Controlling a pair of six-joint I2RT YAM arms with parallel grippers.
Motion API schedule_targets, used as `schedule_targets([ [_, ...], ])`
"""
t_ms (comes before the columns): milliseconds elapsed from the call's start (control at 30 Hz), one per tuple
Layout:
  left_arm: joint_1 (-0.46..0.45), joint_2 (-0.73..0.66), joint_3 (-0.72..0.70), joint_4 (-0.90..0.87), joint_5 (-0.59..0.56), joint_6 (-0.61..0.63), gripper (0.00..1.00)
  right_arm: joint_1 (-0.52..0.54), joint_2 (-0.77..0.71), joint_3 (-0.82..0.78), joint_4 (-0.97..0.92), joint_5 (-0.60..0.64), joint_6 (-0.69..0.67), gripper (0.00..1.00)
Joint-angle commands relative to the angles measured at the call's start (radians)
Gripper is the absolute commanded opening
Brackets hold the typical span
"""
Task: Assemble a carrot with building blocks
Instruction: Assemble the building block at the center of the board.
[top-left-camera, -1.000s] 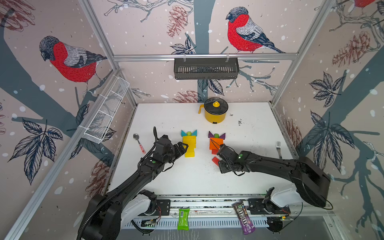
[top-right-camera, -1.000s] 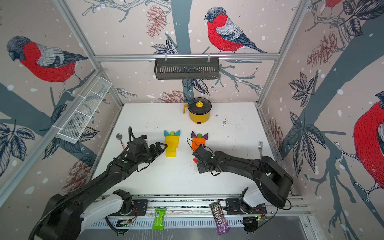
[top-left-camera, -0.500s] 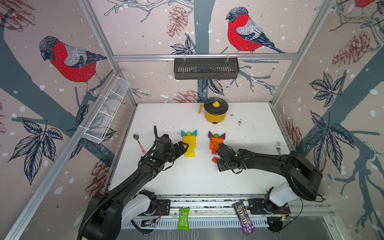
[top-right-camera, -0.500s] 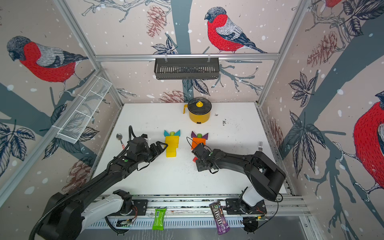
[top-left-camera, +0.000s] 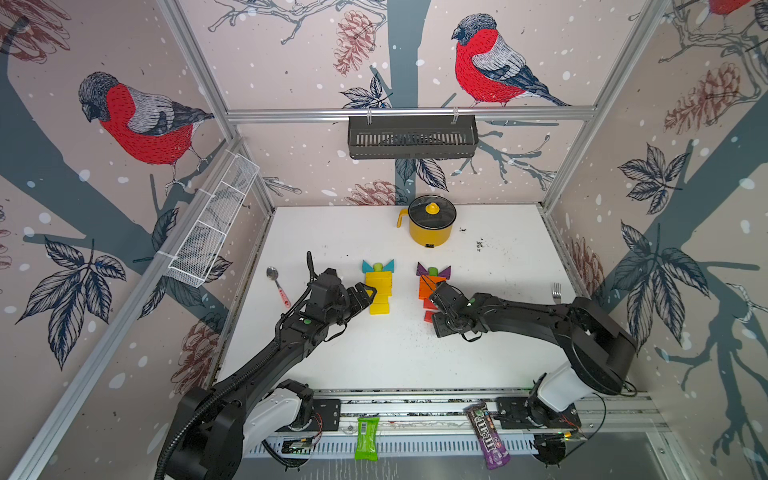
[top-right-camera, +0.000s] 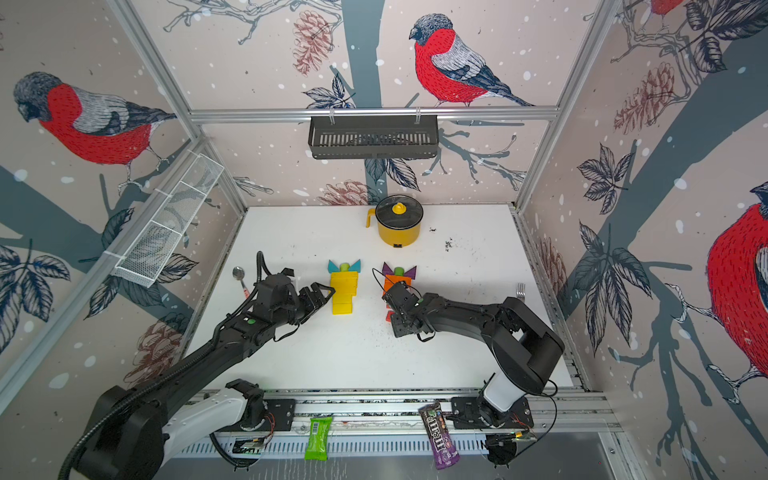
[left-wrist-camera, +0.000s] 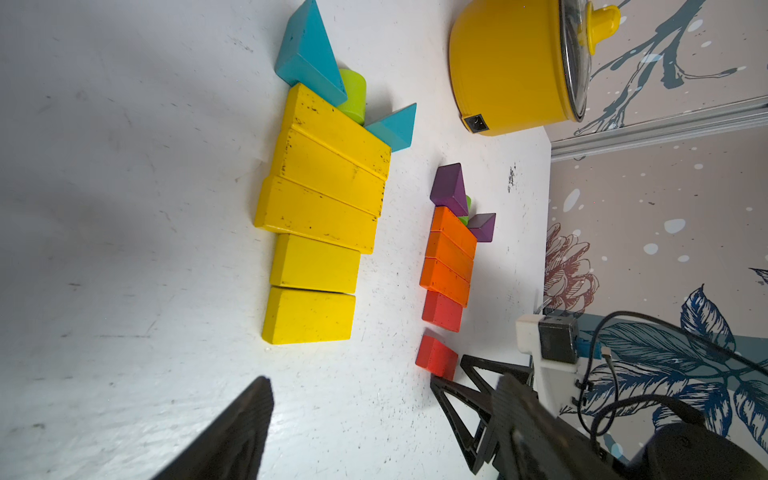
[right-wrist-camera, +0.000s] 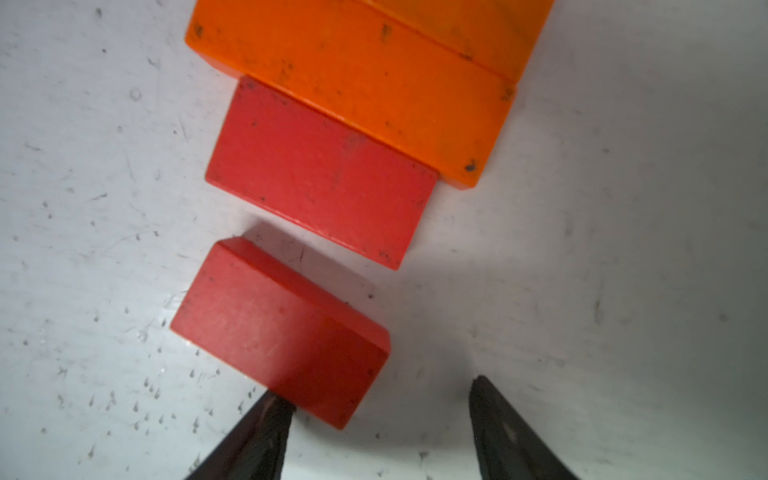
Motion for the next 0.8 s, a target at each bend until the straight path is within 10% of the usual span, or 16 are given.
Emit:
schedule_targets([
  [0,0.004,-0.002,0.005,0.008,-0.003,0.009,0.84,-0.008,0.008,0.005,-0.024,0.036,-0.024,0.69],
  [767,0.007,0.013,0.011,0.018,0.016,0.01,0.84,0.02,0.045,0.038,0.009,-0.019,-0.037,0.53],
])
